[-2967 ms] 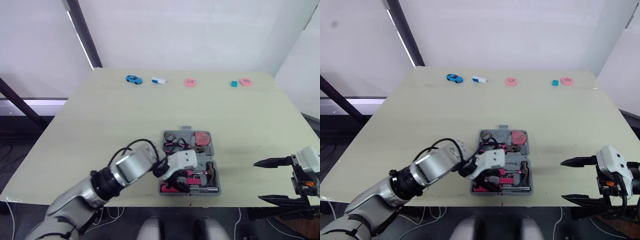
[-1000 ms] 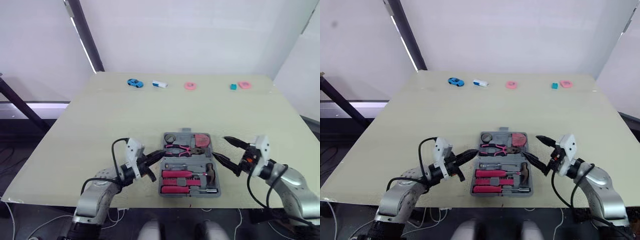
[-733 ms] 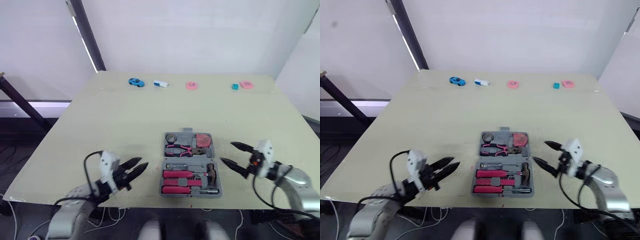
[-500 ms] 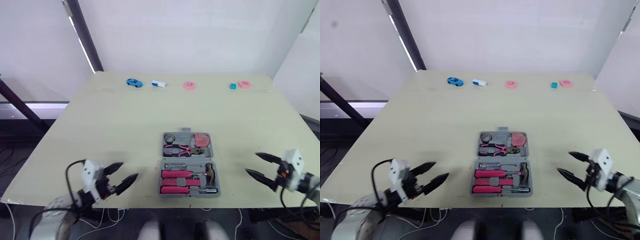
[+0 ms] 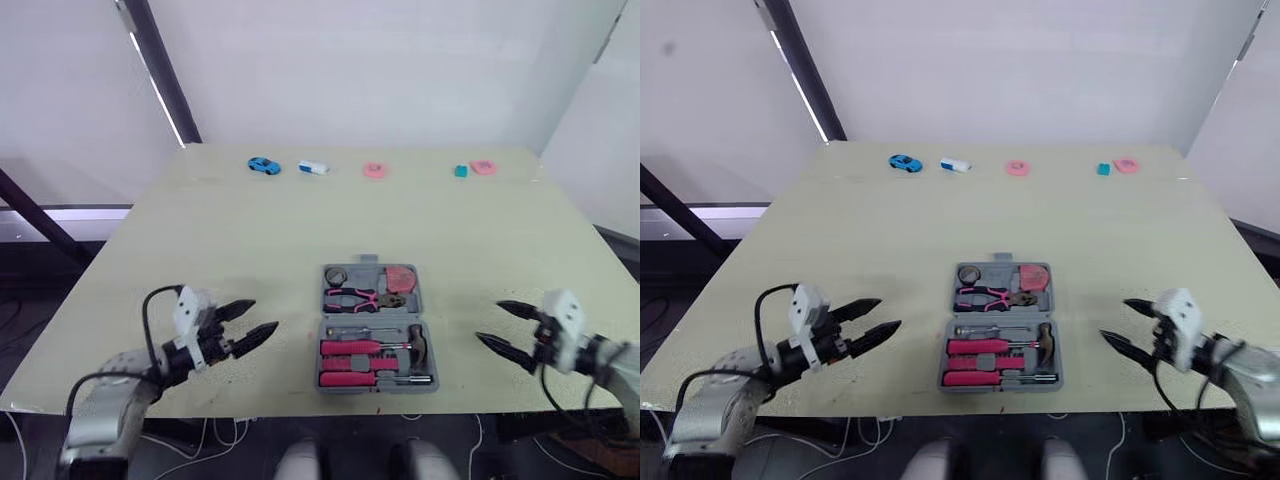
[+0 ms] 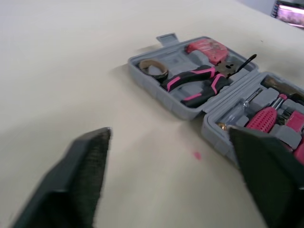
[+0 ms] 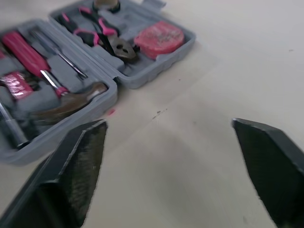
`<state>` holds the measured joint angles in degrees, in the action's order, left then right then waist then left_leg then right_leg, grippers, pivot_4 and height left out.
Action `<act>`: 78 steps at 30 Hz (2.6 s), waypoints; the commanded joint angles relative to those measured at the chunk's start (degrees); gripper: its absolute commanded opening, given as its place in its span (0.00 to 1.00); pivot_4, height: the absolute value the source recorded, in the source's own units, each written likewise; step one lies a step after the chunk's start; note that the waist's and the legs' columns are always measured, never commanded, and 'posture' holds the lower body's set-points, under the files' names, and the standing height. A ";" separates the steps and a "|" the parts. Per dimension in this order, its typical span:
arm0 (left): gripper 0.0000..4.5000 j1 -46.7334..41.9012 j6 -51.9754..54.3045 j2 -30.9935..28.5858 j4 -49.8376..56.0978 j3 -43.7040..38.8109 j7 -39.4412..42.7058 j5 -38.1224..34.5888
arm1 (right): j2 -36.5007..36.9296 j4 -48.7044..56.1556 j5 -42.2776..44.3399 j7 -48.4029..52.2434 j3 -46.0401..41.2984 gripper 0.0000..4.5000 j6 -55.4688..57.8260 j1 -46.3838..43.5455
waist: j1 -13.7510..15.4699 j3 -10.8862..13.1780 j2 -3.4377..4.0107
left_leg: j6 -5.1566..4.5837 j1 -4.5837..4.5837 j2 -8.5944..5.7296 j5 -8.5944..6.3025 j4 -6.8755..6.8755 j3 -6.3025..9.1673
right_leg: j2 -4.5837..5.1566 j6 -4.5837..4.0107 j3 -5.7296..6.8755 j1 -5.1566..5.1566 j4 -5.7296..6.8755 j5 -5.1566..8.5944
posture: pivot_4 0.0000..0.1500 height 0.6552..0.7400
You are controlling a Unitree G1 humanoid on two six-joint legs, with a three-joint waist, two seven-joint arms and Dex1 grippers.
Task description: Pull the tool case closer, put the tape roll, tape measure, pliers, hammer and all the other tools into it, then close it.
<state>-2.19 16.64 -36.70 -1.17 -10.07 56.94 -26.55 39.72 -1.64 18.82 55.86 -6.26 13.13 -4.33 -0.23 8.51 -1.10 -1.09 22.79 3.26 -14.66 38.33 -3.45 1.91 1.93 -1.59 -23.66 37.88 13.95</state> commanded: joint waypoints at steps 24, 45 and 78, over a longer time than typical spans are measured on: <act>0.00 -28.20 -12.00 10.43 -34.91 21.10 9.72 20.07 | -5.71 -20.58 -21.95 10.36 27.51 0.00 1.01 -29.02 | -0.01 0.09 -0.07 | -0.01 0.12 -0.05 0.00 0.02 0.11 | -0.08 0.25 0.05 0.01 0.05 -0.12 | 1.00 1.00; 0.00 -21.30 -4.72 8.48 -19.82 21.85 12.06 19.84 | -6.86 -13.24 -22.50 12.65 27.91 0.00 4.68 -26.68 | -0.47 0.09 -0.07 | -0.01 0.13 -0.04 -0.01 -0.02 0.16 | -0.09 0.25 0.08 0.00 0.03 -0.11 | 1.00 1.00; 0.00 -13.65 -3.70 4.60 -14.59 20.56 10.19 19.82 | -6.63 -6.00 -21.94 12.26 27.98 0.00 9.08 -21.65 | -0.64 0.08 -0.07 | -0.01 0.08 -0.01 -0.01 -0.04 0.18 | -0.12 0.21 0.08 0.00 0.05 -0.08 | 1.00 1.00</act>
<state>-16.92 12.41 -31.78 -16.28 9.45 67.09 -6.95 33.95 -9.92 -4.46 66.99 20.47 22.19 -26.46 -0.87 8.59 -1.17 -1.11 22.87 3.25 -14.67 38.29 -3.27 1.78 2.13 -1.52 -23.66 37.93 13.87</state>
